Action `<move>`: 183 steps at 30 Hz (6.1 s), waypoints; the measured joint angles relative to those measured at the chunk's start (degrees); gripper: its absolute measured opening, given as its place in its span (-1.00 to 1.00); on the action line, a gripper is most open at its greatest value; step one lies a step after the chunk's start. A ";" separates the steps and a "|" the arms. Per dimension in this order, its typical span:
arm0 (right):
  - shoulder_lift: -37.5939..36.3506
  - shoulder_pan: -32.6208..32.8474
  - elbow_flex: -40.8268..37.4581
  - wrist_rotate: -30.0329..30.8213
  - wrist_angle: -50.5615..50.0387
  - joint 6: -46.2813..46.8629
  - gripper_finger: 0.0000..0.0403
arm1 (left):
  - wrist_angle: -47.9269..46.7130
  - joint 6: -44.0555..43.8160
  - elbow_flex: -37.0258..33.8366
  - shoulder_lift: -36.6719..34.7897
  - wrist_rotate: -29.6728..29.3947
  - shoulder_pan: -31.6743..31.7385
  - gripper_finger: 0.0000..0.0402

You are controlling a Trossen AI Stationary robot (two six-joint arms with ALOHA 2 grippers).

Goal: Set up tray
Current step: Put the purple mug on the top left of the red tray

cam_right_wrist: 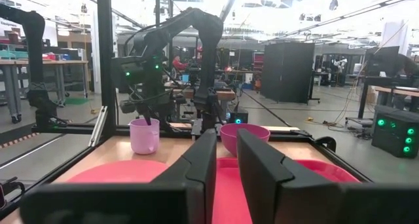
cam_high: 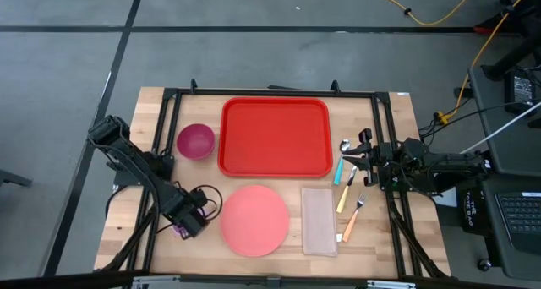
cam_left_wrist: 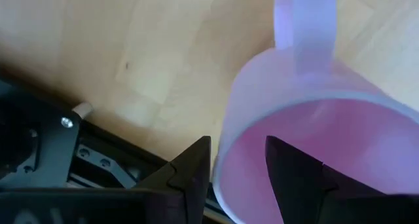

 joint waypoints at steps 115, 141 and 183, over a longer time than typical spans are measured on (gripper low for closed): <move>0.00 -0.01 0.00 0.00 -1.67 0.07 -0.67 | 2.71 -6.45 -1.95 -5.45 -5.15 -2.21 -0.98; 0.01 -0.01 0.00 -0.02 -1.83 6.40 -0.67 | -7.48 1.24 5.01 -8.99 -13.10 2.34 -0.99; 0.91 0.01 0.02 13.02 -7.99 -0.01 -0.97 | -0.31 65.99 14.58 -11.27 -17.53 49.77 -0.99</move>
